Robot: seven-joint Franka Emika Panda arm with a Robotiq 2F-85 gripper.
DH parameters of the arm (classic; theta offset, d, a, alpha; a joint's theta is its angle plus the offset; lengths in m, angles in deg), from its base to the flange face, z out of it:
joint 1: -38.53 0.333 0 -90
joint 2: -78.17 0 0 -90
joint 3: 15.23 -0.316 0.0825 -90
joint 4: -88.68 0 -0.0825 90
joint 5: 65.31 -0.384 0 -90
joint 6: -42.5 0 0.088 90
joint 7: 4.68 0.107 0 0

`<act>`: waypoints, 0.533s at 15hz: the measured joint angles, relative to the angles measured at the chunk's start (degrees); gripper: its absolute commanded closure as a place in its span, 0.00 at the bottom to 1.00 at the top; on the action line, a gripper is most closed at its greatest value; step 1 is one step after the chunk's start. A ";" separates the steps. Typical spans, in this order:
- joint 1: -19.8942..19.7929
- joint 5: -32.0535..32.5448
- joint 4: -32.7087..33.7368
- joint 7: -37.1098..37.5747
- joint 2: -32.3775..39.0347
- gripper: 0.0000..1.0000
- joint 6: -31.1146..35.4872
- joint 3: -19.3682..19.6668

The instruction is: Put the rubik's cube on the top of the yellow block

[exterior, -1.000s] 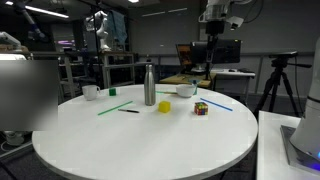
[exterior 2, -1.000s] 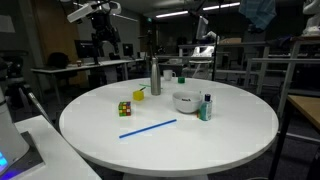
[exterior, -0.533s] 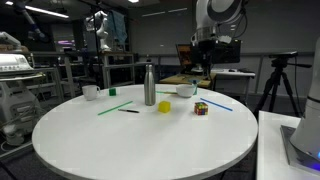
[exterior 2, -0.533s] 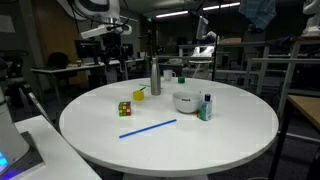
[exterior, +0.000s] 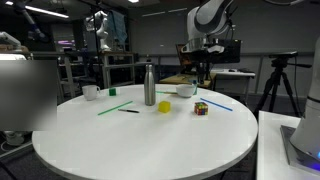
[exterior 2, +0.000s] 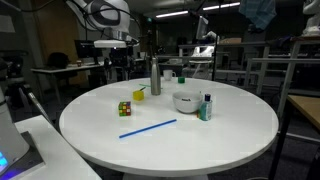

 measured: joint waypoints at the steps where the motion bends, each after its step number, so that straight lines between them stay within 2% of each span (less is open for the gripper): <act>1: -0.05 -0.90 0.06 -3.57 0.43 0.00 0.00 0.04; 4: -0.38 -2.16 0.04 -13.28 1.27 0.00 0.00 0.20; 8: -1.31 -2.00 -0.14 -22.05 2.16 0.00 0.03 0.28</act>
